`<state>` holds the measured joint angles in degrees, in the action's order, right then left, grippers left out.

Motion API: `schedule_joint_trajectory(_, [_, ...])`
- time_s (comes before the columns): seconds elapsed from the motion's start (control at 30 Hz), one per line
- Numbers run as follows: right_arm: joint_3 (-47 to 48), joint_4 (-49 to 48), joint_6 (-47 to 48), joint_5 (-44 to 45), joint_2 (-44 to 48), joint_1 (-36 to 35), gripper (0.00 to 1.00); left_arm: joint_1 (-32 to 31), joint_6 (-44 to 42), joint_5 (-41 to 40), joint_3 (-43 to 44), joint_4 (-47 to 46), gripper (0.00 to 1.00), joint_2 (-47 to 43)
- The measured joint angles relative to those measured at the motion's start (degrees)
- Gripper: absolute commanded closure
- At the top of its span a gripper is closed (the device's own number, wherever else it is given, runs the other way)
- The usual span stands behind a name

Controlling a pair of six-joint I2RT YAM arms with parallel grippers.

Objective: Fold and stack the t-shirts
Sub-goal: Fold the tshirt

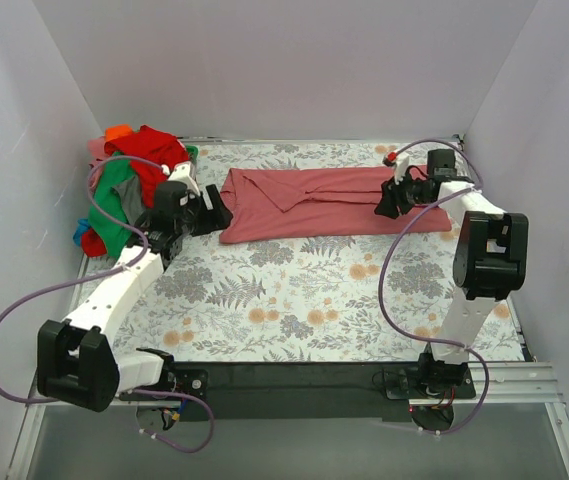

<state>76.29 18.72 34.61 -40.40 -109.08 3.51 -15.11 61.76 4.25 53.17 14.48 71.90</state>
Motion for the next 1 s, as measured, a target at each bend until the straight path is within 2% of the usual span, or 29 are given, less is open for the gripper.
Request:
schedule_joint_trajectory(0.27, [2.0, 3.9, 8.6, 6.3, 2.8, -9.7, 0.46, 0.0, -2.9, -5.5, -8.9, -0.6, 0.22, -5.5])
schedule_joint_trajectory(0.57, [6.5, 6.0, 13.2, 14.0, 1.9, -20.9, 0.46, 0.0, -4.2, -9.4, -10.2, -1.4, 0.22, -6.0])
schedule_joint_trajectory(1.0, [24.7, 7.1, 13.2, 23.8, -12.5, -32.1, 0.47, 0.0, -5.1, -14.6, -10.3, -1.7, 0.22, -7.5])
